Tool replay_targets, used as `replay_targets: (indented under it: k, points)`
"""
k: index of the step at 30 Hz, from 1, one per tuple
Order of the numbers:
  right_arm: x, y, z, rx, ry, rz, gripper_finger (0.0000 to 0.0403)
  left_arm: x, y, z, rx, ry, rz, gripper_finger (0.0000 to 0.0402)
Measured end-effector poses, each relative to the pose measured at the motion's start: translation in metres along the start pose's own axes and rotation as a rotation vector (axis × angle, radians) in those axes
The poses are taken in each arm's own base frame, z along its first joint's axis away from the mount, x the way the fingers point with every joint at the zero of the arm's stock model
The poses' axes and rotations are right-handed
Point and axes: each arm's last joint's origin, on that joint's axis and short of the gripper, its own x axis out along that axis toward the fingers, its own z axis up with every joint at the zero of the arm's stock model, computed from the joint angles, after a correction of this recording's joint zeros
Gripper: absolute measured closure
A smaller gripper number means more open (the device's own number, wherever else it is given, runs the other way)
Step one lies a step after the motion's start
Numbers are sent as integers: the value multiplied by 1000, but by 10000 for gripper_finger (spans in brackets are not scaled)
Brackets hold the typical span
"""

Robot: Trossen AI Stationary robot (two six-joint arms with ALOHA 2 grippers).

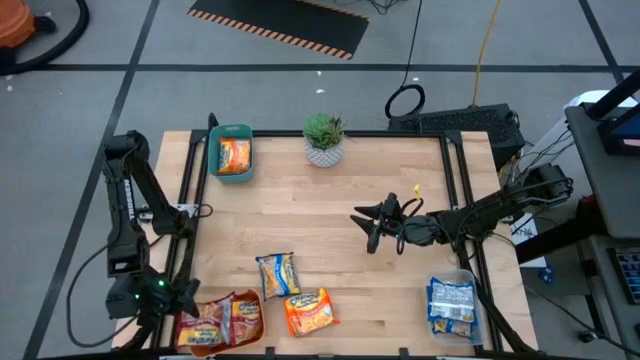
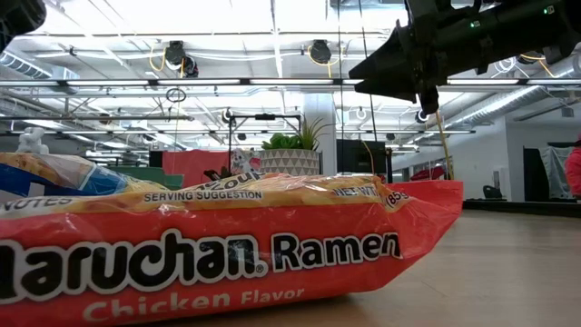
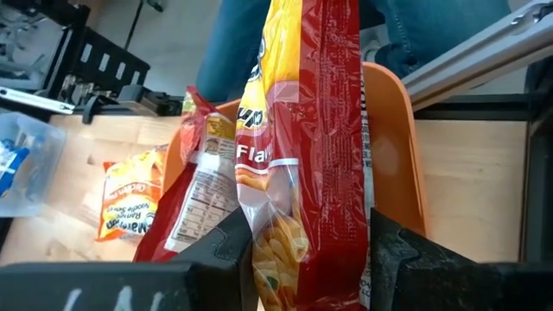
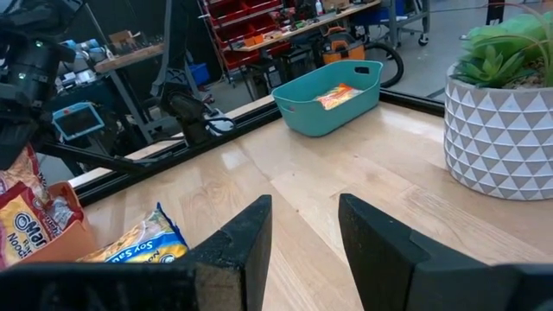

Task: Sort Maruchan noodles
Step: Put the red noodle pack into the orange bin

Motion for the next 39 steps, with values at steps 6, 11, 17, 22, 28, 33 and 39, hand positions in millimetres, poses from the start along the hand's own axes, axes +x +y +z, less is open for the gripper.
replay_targets:
  k: [6,11,17,22,28,33,39]
  points:
    - [0,0,0,0,-1,-1,273,1,6,-4,37,7,-14,273]
    - [0,0,0,-4,-1,-2,273,-4,15,-9,45,42,91,273]
    - [0,-1,-1,-10,4,-5,273,-1,30,-12,-11,24,103,273]
    - [0,0,0,-11,4,-4,273,9,37,-17,-9,27,12,273]
    - [0,-1,-1,-11,7,-5,273,12,42,-17,32,3,5,273]
    - [0,-1,-1,-15,12,-5,273,12,46,-11,53,-56,46,273]
    - [0,-1,-1,-14,11,-5,273,11,46,-9,-4,-41,97,273]
